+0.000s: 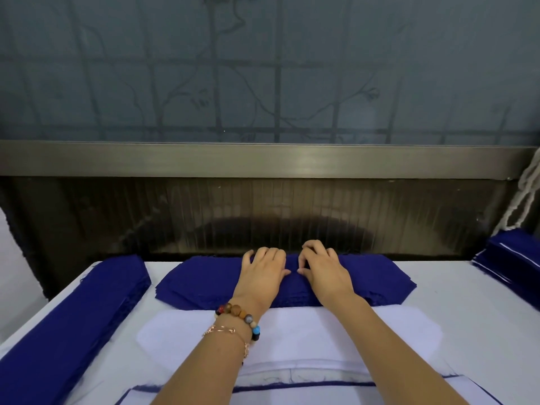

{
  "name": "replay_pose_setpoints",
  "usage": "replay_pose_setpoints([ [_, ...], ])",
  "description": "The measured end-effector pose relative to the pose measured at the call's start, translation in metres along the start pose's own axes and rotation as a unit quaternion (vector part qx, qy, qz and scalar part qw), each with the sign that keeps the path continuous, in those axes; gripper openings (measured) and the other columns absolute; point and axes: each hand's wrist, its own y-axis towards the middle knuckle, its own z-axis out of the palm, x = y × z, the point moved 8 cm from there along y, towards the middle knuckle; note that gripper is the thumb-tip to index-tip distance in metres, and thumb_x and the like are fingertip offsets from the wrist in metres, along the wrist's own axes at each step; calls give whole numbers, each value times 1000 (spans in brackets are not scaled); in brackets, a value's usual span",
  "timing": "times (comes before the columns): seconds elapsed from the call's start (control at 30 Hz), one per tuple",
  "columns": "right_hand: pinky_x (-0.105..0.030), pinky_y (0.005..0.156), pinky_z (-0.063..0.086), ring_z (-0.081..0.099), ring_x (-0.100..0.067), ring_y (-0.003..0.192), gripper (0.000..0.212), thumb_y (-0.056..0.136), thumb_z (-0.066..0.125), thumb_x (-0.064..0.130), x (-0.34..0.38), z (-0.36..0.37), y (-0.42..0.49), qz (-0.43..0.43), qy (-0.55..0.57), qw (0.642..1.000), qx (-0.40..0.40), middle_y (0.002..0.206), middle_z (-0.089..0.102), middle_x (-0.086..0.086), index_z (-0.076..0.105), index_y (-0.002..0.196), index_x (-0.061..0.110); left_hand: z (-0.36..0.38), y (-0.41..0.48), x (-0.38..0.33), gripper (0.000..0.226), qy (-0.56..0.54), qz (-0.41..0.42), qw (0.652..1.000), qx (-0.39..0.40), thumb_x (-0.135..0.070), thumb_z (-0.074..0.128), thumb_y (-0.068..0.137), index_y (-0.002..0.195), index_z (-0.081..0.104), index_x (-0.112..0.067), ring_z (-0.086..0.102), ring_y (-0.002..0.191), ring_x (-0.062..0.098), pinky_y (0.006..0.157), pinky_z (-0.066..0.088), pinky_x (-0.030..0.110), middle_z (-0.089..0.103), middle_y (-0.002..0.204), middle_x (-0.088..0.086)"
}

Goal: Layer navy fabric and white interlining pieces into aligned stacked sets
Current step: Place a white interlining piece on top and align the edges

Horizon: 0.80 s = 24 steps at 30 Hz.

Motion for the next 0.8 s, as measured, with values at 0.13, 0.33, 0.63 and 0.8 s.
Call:
replay_pose_setpoints([
  [0.13,-20,66,39,42,-13,109,13,95,56,26,2,1,0,-17,-4,1000,-19,122,42,12,44,90,28,0,0,0,20,11,0,1000,-5,-36,44,100,115,47,-24,38,121,15,113,21,38,46,124,-5],
  [0.33,-17,68,42,37,-9,107,7,96,53,28,1,-2,-6,-27,-7,998,-56,120,42,10,50,102,28,-2,-1,1,28,-44,11,999,-15,-31,48,98,125,41,-30,35,127,13,109,23,33,42,130,-10],
  [0.63,-19,82,42,45,-9,106,18,95,56,27,-12,-5,-10,30,76,994,-78,112,55,8,55,112,25,-10,-3,-6,31,45,33,998,-37,-29,51,97,127,43,-32,37,126,14,118,10,47,45,129,-10],
  [0.8,-24,89,41,41,-13,112,23,96,52,33,-17,-7,-10,30,27,998,-52,120,50,6,55,118,26,-23,0,7,27,93,15,996,10,-42,48,97,121,51,-30,46,118,15,116,10,51,57,118,-10],
])
